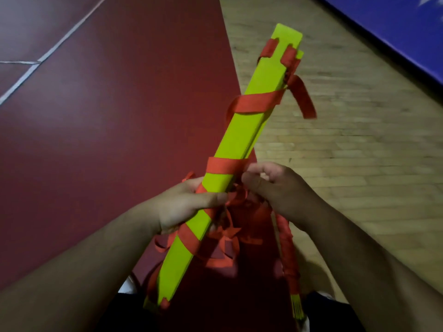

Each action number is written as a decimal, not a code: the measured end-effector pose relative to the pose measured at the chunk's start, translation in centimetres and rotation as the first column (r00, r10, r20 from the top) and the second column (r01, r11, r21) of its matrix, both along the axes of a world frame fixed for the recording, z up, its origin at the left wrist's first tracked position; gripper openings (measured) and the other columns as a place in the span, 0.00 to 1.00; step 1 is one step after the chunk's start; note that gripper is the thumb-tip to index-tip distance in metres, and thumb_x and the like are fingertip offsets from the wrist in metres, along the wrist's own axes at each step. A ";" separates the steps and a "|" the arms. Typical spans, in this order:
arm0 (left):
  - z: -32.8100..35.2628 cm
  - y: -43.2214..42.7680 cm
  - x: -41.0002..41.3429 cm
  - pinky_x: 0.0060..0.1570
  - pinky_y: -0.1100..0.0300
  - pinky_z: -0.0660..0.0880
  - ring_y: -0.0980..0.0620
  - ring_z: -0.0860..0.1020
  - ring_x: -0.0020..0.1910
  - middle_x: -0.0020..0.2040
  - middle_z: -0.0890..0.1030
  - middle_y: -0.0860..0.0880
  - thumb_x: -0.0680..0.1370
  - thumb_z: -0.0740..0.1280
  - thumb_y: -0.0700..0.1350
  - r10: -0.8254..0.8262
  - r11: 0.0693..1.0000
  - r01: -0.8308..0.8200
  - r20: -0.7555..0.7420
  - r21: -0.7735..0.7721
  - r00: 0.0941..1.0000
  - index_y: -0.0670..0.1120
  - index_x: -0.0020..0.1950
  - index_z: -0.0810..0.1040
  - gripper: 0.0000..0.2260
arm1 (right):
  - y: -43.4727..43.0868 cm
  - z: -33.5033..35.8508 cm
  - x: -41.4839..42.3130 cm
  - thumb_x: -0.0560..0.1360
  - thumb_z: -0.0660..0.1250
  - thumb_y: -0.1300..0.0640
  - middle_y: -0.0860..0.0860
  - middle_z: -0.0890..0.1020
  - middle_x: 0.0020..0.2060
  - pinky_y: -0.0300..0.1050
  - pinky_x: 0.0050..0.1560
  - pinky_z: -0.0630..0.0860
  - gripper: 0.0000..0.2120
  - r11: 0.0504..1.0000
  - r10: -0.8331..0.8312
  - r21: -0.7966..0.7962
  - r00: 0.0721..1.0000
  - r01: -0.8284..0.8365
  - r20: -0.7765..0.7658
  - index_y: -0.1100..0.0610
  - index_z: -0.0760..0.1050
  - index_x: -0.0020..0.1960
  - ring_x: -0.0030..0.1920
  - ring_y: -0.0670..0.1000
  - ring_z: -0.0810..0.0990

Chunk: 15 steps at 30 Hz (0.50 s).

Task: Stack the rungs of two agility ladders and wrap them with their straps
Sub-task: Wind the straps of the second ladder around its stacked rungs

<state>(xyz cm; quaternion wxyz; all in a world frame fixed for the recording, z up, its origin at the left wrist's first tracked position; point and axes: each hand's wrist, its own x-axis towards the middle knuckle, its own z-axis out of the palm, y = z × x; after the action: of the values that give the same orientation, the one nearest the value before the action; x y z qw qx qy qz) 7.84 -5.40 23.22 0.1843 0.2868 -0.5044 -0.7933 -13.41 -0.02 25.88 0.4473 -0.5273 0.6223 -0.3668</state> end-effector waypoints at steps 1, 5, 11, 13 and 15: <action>0.2 -0.4 0.3 0.37 0.52 0.78 0.43 0.79 0.34 0.40 0.79 0.38 0.65 0.78 0.48 -0.011 0.999 0.012 -0.008 0.034 1.000 0.49 0.50 0.84 0.15 | 0.1 0.0 -0.6 0.75 0.70 0.38 0.47 0.82 0.31 0.48 0.39 0.74 0.14 0.998 0.061 0.041 0.994 -0.057 -0.088 0.48 0.81 0.44 0.33 0.46 0.78; 0.7 -1.8 2.2 0.42 0.50 0.81 0.42 0.83 0.43 0.45 0.82 0.39 0.59 0.83 0.50 -0.022 0.995 0.018 0.047 0.100 0.999 0.45 0.51 0.85 0.23 | 0.5 0.2 -1.6 0.81 0.65 0.47 0.47 0.80 0.28 0.49 0.41 0.74 0.16 0.968 0.217 0.168 0.954 -0.184 -0.206 0.45 0.79 0.35 0.31 0.46 0.76; 0.3 -2.0 3.5 0.37 0.51 0.79 0.44 0.79 0.33 0.38 0.78 0.40 0.72 0.68 0.40 0.013 0.992 -0.019 0.055 0.124 0.998 0.41 0.52 0.84 0.11 | 0.6 0.5 -2.4 0.76 0.64 0.40 0.51 0.82 0.29 0.51 0.49 0.75 0.18 0.979 0.188 0.093 0.979 -0.181 -0.082 0.49 0.79 0.34 0.33 0.48 0.79; 0.0 -1.9 3.9 0.39 0.50 0.78 0.45 0.78 0.33 0.38 0.77 0.40 0.71 0.71 0.41 -0.018 0.991 0.012 0.043 0.137 0.999 0.41 0.55 0.83 0.13 | 0.4 0.5 -2.4 0.76 0.66 0.41 0.49 0.80 0.26 0.49 0.44 0.75 0.17 0.986 0.157 0.087 0.975 -0.145 -0.155 0.47 0.78 0.32 0.30 0.47 0.77; -0.3 -2.0 4.2 0.40 0.49 0.78 0.44 0.78 0.34 0.39 0.78 0.40 0.67 0.78 0.44 -0.042 0.991 0.034 0.058 0.130 0.997 0.41 0.58 0.82 0.21 | 0.3 0.6 -2.2 0.76 0.68 0.41 0.48 0.77 0.24 0.48 0.39 0.73 0.18 0.995 0.092 0.064 0.972 -0.080 -0.215 0.48 0.77 0.30 0.28 0.46 0.75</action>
<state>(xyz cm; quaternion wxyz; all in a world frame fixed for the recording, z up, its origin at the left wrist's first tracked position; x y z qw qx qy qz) 12.00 -7.42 22.95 0.1347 0.3124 -0.4629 -0.8185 -15.62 0.24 26.46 0.4063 -0.5783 0.6539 -0.2701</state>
